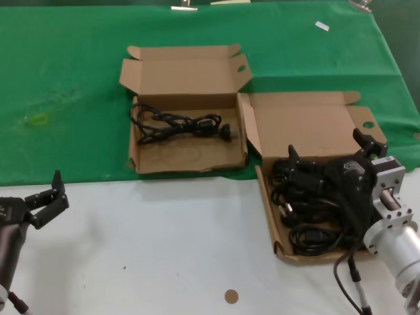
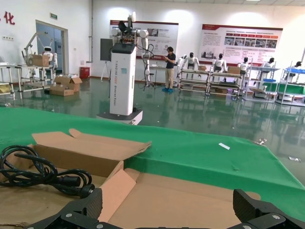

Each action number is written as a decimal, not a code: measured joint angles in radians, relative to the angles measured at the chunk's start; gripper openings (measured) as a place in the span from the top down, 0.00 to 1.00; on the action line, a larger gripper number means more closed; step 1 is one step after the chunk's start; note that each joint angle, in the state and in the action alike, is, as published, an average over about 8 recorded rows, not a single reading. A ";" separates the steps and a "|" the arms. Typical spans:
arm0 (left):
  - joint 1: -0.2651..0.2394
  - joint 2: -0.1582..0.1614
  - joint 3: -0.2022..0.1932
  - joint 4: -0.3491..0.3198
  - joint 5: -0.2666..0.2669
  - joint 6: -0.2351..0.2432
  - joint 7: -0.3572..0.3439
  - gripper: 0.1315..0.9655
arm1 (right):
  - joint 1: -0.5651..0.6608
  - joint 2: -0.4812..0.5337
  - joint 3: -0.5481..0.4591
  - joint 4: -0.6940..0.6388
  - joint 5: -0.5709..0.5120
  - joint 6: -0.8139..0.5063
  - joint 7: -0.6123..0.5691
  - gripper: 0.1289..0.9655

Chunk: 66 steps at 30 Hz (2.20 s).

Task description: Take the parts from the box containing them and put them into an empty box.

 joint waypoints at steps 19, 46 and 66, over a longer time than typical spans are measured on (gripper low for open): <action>0.000 0.000 0.000 0.000 0.000 0.000 0.000 0.00 | 0.000 0.000 0.000 0.000 0.000 0.000 0.000 0.00; 0.000 0.000 0.000 0.000 0.000 0.000 0.000 0.00 | 0.000 0.000 0.000 0.000 0.000 0.000 0.000 0.00; 0.000 0.000 0.000 0.000 0.000 0.000 0.000 0.00 | 0.000 0.000 0.000 0.000 0.000 0.000 0.000 0.00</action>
